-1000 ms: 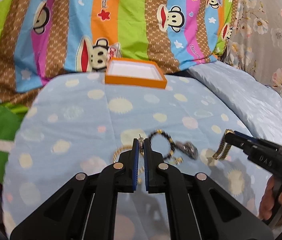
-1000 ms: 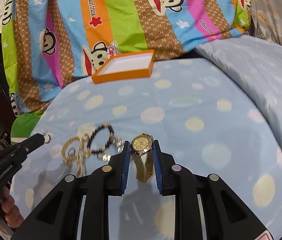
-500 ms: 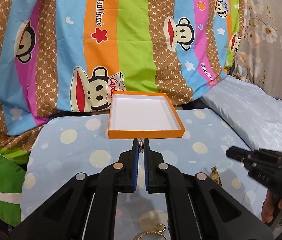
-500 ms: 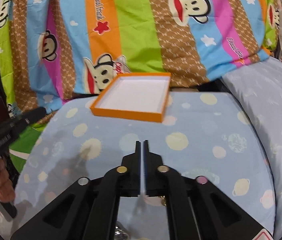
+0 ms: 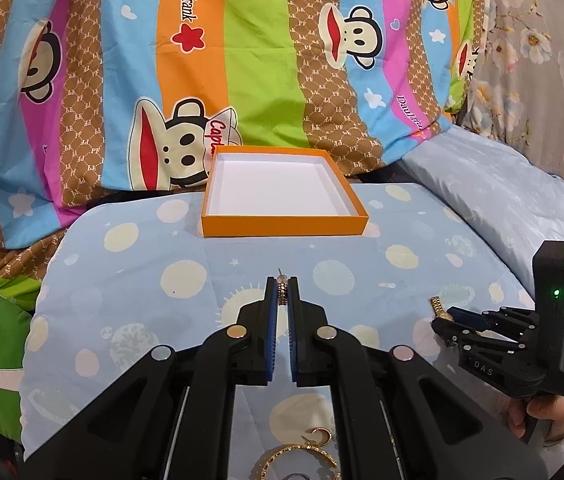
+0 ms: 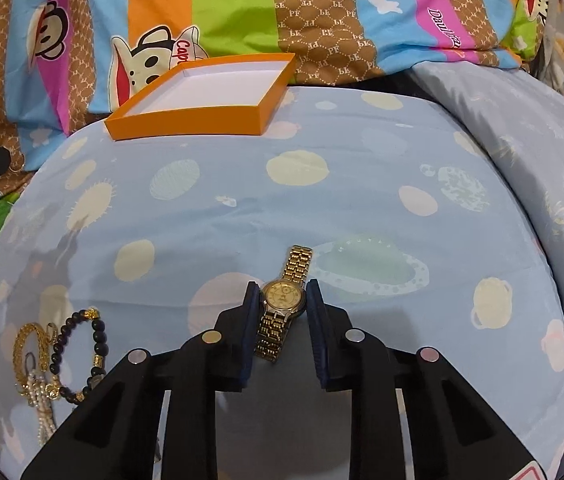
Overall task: Organize jewelry
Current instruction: 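Carry both items into the orange box and open both grippers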
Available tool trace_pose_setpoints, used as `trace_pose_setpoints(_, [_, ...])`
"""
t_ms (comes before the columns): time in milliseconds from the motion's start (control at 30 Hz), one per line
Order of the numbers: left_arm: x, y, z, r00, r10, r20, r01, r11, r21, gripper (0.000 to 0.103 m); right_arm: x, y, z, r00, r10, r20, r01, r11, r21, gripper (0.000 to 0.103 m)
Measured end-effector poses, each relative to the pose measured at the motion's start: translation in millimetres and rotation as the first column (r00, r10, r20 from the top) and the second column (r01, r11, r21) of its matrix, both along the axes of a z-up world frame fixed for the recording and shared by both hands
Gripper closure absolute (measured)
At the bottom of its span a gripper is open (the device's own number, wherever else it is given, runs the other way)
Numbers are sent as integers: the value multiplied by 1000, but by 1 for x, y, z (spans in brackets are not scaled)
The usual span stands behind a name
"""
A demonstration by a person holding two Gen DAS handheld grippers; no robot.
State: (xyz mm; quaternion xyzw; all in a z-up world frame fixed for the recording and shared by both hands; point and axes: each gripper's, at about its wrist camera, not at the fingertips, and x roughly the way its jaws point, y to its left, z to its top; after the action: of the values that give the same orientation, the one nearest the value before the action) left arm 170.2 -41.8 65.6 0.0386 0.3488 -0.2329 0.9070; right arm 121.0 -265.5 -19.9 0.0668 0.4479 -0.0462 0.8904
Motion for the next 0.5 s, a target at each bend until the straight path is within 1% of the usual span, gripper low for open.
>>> trace_pose_setpoints(100, [5, -1, 0, 1000, -1, -8, 0, 1000, -3, 99, 1, 0, 7, 1000, 1, 17, -1, 1000, 4, 81])
trace_pose_setpoints(200, [16, -4, 2, 1000, 0, 0, 0, 1000, 2, 99, 10, 0, 28, 998, 21, 61, -22, 1000, 21, 81])
trace_pose_setpoints(267, [29, -8, 6, 1000, -2, 0, 2, 1000, 3, 99, 27, 1, 48, 995, 42, 90, -45, 998, 32, 81])
trace_pose_setpoints(367, [58, -18, 12, 1000, -8, 1, 8, 1000, 6, 99, 61, 4, 78, 987, 76, 139, -81, 996, 35, 81])
trace_pose_setpoints(433, [85, -28, 15, 1000, -7, 5, 7, 1000, 8, 99, 94, 5, 95, 982, 91, 164, -97, 995, 33, 81])
trace_pose_setpoints(500, [111, -38, 17, 1000, -5, 2, 5, 1000, 4, 99, 130, 4, 105, 980, 89, 180, -95, 995, 28, 81])
